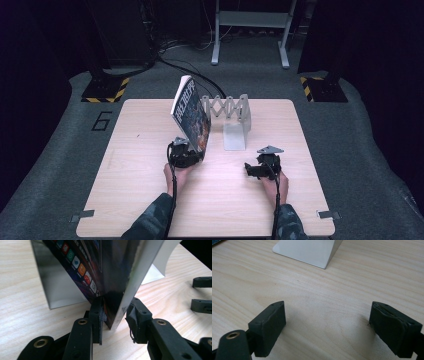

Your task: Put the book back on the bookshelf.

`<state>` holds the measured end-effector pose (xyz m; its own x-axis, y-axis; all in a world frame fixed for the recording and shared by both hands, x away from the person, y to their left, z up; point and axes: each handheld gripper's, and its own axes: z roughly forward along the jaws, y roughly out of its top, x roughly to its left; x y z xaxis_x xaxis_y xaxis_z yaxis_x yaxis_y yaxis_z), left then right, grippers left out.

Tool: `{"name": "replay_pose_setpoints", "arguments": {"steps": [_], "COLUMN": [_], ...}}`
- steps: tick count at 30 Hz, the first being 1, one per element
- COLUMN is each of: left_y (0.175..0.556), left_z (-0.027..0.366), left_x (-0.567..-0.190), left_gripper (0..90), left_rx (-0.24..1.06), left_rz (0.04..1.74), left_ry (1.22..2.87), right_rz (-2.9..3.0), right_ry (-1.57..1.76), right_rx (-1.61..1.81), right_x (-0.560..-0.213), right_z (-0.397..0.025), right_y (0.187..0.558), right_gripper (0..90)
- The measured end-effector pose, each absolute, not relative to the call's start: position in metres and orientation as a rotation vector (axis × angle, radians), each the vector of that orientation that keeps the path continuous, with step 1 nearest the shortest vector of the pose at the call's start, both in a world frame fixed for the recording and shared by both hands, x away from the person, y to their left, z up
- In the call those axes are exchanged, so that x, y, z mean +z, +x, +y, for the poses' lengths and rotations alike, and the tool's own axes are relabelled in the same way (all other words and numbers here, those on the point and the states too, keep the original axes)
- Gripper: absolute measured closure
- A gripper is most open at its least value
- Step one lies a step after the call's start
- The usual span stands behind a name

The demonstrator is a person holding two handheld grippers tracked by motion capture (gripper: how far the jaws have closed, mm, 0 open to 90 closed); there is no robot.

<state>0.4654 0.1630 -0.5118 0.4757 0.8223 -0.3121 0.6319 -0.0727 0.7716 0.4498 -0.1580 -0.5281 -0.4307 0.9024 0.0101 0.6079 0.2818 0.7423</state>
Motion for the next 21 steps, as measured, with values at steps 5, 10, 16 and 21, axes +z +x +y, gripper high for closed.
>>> {"name": "replay_pose_setpoints", "arguments": {"steps": [5,10,16,21], "left_y": [0.463,0.461,0.458,0.452], "left_z": [0.156,0.148,0.148,0.149], "left_x": [-0.512,-0.511,-0.508,-0.502], "left_gripper": [65.2,64.4,59.1,45.4], "left_rx": [0.233,0.226,0.262,0.327], "left_rz": [1.217,1.181,1.144,1.160], "left_ry": [1.785,1.799,1.847,1.813], "right_rz": [2.143,2.142,2.143,2.143], "right_ry": [1.356,1.359,1.356,1.353], "right_rx": [0.960,0.961,0.961,0.960], "right_x": [-0.528,-0.528,-0.528,-0.528], "right_z": [-0.158,-0.158,-0.158,-0.158], "right_y": [0.450,0.450,0.450,0.450], "right_gripper": [13.2,13.2,13.2,13.3]}}
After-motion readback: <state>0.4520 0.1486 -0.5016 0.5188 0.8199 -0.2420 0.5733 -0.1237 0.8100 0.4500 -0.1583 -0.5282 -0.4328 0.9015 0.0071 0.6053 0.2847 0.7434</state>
